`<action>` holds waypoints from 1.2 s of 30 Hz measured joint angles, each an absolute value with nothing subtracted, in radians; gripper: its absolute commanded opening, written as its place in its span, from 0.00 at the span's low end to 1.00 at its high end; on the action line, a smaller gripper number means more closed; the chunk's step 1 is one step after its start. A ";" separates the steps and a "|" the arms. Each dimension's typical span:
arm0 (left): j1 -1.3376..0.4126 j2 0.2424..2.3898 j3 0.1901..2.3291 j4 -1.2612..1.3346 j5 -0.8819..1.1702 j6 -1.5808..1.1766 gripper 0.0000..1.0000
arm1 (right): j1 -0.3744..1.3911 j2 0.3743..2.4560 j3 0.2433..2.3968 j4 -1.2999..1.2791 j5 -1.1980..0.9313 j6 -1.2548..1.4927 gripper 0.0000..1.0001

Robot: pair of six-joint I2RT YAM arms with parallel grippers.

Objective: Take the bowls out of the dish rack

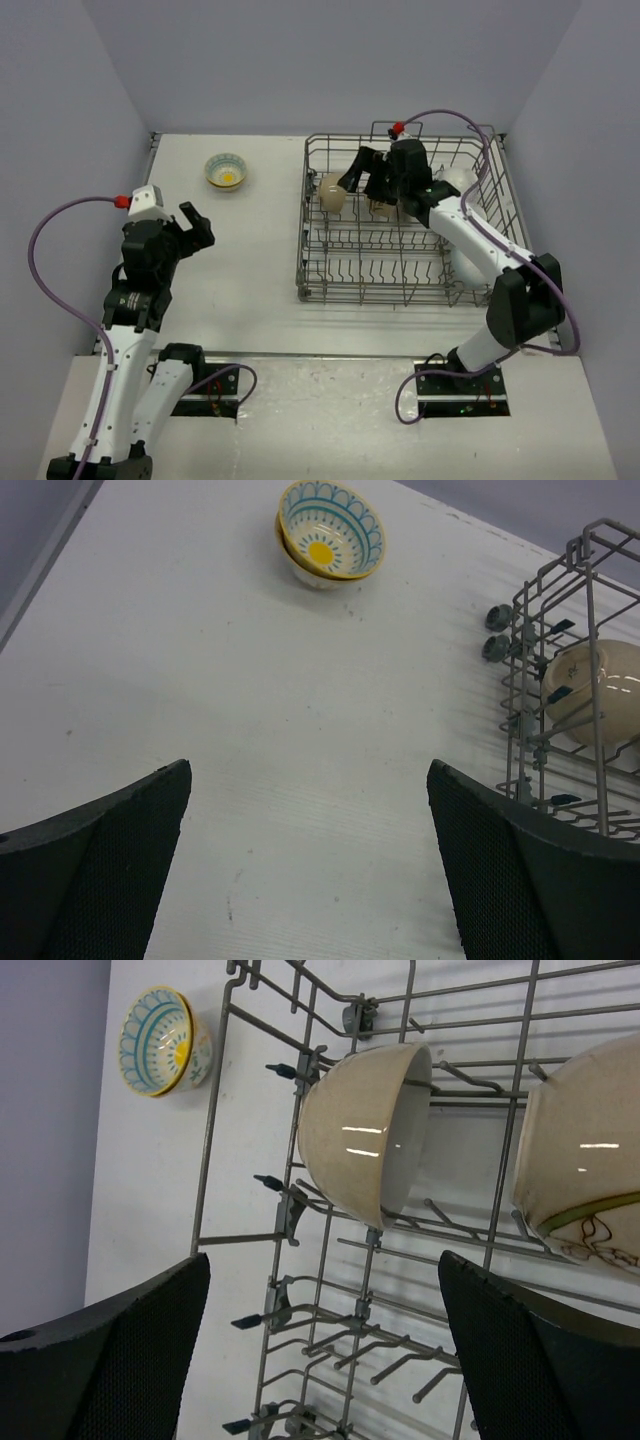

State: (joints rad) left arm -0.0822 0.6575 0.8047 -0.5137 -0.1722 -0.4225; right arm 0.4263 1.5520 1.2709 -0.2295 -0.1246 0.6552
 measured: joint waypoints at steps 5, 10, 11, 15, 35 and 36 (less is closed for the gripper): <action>-0.088 0.657 0.805 -0.514 -0.171 -0.422 1.00 | 0.413 1.652 1.349 -0.222 -0.150 0.648 0.94; -0.089 0.662 0.805 -0.514 -0.168 -0.421 1.00 | 0.403 1.736 1.402 -0.214 -0.170 0.635 0.91; -0.089 0.663 0.805 -0.514 -0.168 -0.421 1.00 | 0.403 1.749 1.407 -0.213 -0.175 0.633 0.90; -0.093 0.659 0.804 -0.514 -0.168 -0.418 1.00 | 0.403 1.789 1.414 -0.208 -0.183 0.615 0.90; -0.096 0.663 0.804 -0.514 -0.160 -0.414 1.00 | 0.370 1.945 1.477 -0.111 -0.457 0.577 0.84; -0.098 0.663 0.804 -0.514 -0.160 -0.414 1.00 | 0.366 1.945 1.477 -0.099 -0.479 0.580 0.83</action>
